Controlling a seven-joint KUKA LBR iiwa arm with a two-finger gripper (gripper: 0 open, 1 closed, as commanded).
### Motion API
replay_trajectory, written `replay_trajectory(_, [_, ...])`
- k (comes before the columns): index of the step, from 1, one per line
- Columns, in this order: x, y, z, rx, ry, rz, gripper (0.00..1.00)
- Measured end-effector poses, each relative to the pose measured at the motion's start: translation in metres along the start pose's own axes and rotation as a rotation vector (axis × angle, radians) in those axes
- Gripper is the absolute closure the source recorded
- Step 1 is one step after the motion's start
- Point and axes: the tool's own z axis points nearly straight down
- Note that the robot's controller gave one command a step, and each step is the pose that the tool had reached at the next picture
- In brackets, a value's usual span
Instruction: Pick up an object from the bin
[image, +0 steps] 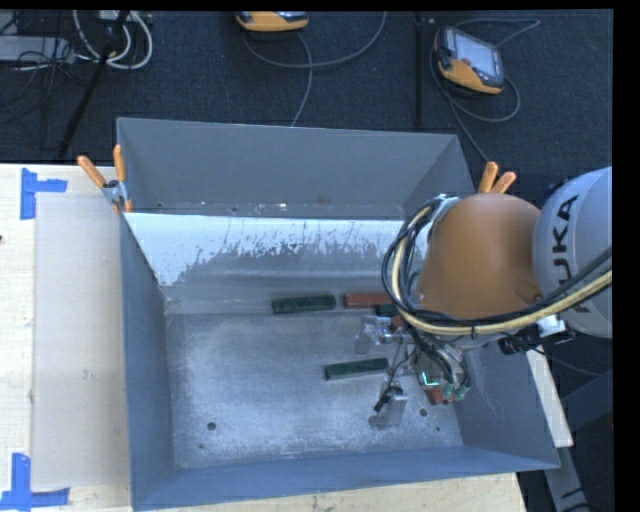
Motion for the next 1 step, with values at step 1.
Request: replay_trajectory(1, [-0.0465,-0.0177,0.123,0.0,-0.002,-0.159,0.0])
